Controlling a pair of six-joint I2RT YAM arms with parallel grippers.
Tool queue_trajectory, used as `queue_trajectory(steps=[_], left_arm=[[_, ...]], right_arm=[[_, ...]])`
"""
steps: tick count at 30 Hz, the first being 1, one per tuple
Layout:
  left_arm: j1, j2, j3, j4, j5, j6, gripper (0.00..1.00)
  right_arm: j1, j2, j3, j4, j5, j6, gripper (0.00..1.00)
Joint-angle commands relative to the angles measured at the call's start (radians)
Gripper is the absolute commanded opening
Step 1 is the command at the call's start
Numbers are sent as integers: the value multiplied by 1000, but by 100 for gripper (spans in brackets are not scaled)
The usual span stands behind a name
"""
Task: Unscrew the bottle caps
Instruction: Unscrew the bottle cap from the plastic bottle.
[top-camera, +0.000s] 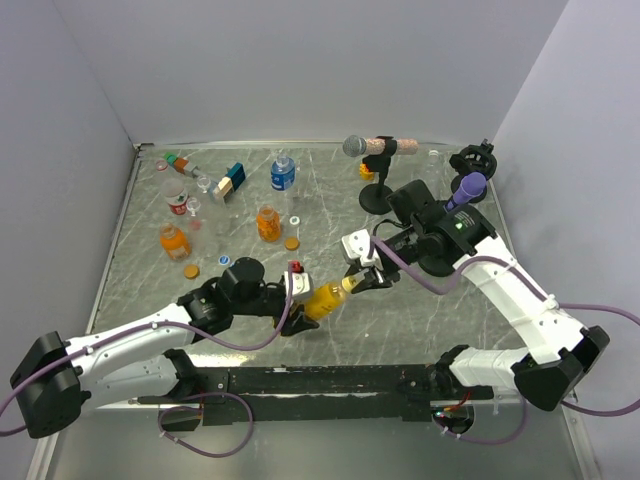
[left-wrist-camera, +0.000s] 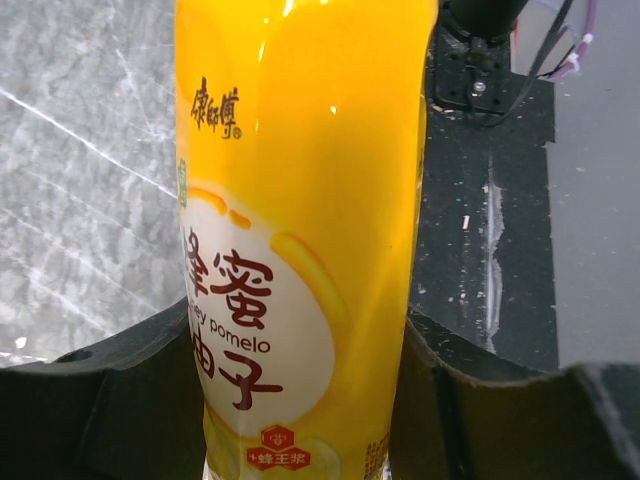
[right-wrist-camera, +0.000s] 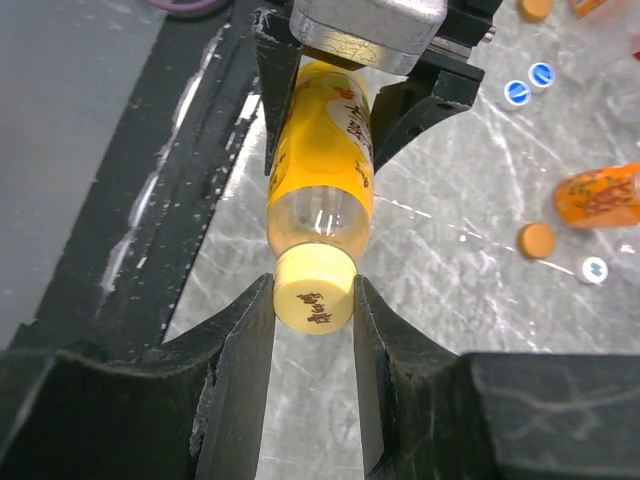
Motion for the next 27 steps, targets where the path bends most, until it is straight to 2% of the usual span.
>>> queue_trajectory(steps=[1, 2, 5, 8, 9, 13, 14, 17, 19, 23, 27], left_arm=[[8, -23, 45, 97, 2, 22, 25], [7, -20, 45, 93, -15, 26, 24], [8, -22, 39, 97, -46, 26, 24], [8, -39, 25, 110, -78, 26, 24], [7, -48, 22, 114, -92, 23, 24], [7, -86, 11, 127, -159, 4, 24], [1, -91, 11, 130, -187, -3, 24], [-25, -97, 19, 122, -280, -16, 24], [-60, -91, 25, 117, -335, -11, 24], [-113, -45, 54, 110, -431, -5, 24], [-133, -8, 69, 127, -466, -11, 24]], right_arm=[[8, -52, -12, 128, 28, 40, 21], [8, -61, -18, 169, 31, 84, 28], [6, -86, -6, 232, 54, 234, 57], [6, -97, 36, 243, 72, 359, 81], [5, -98, 54, 239, 74, 399, 84], [-14, -101, 84, 251, 54, 657, 86], [-40, -111, 70, 296, 45, 748, 89], [-138, -146, -45, 442, 55, 1237, 92], [-208, -158, -99, 475, 42, 1395, 91], [-275, -144, -140, 464, -55, 1479, 89], [-275, -132, -160, 458, -104, 1484, 80]])
